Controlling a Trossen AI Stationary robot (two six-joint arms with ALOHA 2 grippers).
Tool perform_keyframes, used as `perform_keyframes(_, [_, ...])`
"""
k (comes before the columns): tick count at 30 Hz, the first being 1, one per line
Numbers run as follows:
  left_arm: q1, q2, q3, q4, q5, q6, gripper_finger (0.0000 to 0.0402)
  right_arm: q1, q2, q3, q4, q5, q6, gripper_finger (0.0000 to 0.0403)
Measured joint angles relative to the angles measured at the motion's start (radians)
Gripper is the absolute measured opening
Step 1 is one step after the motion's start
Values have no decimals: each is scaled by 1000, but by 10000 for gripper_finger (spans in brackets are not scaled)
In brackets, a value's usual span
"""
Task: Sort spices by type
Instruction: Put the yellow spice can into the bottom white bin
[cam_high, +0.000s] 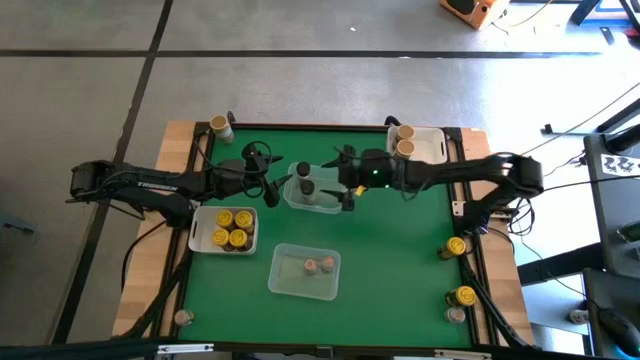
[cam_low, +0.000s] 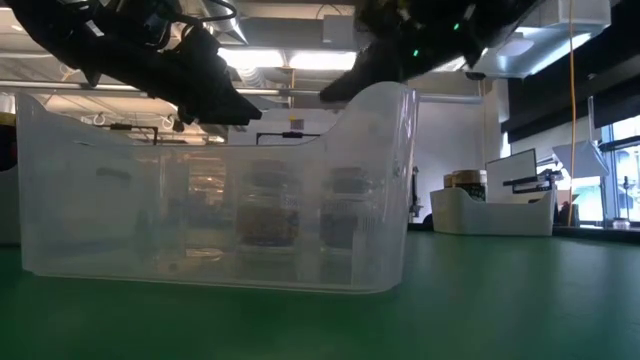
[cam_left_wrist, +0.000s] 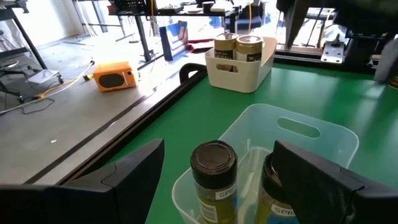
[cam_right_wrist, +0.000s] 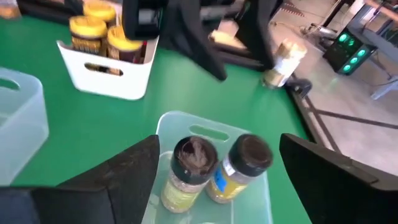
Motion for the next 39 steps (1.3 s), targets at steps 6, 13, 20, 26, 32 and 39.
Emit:
perform_keyframes(6, [-4, 0, 0, 0, 0, 26, 301, 15, -117, 20, -193, 1, 12, 330])
perform_keyframes(13, [-10, 0, 0, 25, 1, -19, 301, 151, -286, 175, -734, 201, 40, 330])
perform_keyframes(20, [-35, 0, -1, 29, 11, -19, 301, 330, -324, 303, -1255, 330, 415, 330])
perform_keyframes(26, [-48, 0, -1, 35, 12, -58, 301, 475, -320, 307, -1512, 249, 780, 330])
perform_keyframes(32, [-64, 0, -1, 32, 12, -87, 301, 615, -319, 305, -1694, 181, 1036, 330])
perform_keyframes(39, [-96, 0, -1, 29, 12, -103, 301, 773, -319, 248, -1718, 180, 1194, 330])
